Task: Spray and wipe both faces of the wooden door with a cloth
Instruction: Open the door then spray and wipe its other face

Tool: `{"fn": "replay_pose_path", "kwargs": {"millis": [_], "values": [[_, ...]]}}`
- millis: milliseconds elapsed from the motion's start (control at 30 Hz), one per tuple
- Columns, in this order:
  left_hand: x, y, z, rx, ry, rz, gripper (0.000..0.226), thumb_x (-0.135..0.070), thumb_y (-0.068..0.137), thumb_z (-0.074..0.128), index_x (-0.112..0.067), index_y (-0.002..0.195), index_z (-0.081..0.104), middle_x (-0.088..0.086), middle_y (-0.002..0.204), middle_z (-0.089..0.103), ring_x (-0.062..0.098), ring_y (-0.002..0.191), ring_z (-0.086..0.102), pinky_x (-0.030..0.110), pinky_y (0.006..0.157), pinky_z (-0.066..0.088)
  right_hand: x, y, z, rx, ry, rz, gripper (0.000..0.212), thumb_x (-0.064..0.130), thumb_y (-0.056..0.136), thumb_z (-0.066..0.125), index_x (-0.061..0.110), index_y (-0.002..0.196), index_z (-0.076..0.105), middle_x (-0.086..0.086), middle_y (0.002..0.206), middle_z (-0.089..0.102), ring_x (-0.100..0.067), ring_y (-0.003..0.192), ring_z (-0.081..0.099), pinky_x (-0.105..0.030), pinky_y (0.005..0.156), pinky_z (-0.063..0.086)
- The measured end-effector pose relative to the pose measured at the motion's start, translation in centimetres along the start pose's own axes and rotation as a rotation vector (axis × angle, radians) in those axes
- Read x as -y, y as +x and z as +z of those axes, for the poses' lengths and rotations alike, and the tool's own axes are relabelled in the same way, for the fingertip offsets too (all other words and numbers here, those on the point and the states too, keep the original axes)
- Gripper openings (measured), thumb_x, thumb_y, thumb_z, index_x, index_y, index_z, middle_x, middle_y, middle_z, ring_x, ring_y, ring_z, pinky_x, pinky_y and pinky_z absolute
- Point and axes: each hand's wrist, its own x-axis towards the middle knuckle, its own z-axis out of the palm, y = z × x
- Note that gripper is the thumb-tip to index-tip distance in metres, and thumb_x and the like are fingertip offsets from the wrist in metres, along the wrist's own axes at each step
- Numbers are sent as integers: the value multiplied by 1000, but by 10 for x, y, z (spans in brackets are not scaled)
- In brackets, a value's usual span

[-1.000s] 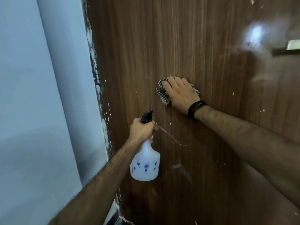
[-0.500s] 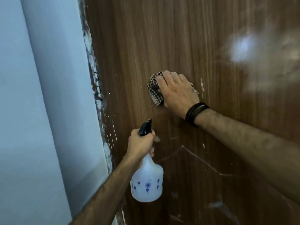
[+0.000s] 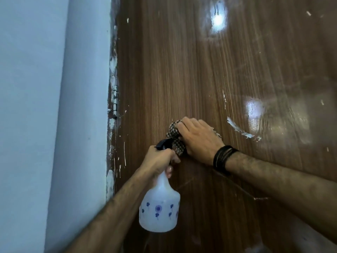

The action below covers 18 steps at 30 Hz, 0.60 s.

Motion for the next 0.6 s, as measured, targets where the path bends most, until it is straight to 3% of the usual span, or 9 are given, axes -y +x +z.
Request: {"fn": "replay_pose_path", "kwargs": {"millis": [100, 233, 367, 467, 600], "values": [[-3, -11, 12, 29, 5, 18, 20, 5, 85, 64, -7, 101, 61, 3, 67, 58, 9, 43, 45, 25, 43, 40, 0, -1, -1, -43, 13, 20, 31, 16, 81, 68, 13, 110, 56, -5, 101, 56, -22, 84, 53, -34, 70, 42], [-3, -28, 16, -80, 6, 15, 15, 5, 81, 64, -3, 94, 62, -1, 50, 54, 10, 39, 44, 27, 42, 39, 7, -17, -4, -12, 37, 49, 30, 15, 83, 66, 12, 111, 55, -6, 102, 55, -24, 84, 54, -36, 71, 42], [3, -51, 15, -155, 10, -33, 9, 6, 79, 63, -3, 81, 62, 5, 55, 51, 13, 38, 42, 26, 43, 38, 11, -64, -14, 133, 47, -55, 43, 18, 79, 70, 14, 119, 55, -5, 109, 55, -23, 90, 56, -36, 76, 47], [-4, -60, 11, -195, -8, -56, 9, 4, 79, 65, -2, 85, 65, 5, 57, 52, 13, 40, 43, 26, 43, 39, 0, -53, -26, 211, 30, -42, 44, 19, 85, 67, 16, 125, 50, -3, 115, 52, -22, 97, 53, -36, 80, 47], [-18, -60, 9, -235, -42, -52, 15, 3, 80, 66, -1, 94, 68, 4, 59, 57, 13, 41, 46, 26, 44, 42, -28, -6, -33, 156, 21, 43, 35, 21, 92, 62, 15, 124, 49, -6, 115, 51, -26, 98, 52, -39, 80, 44]]}}
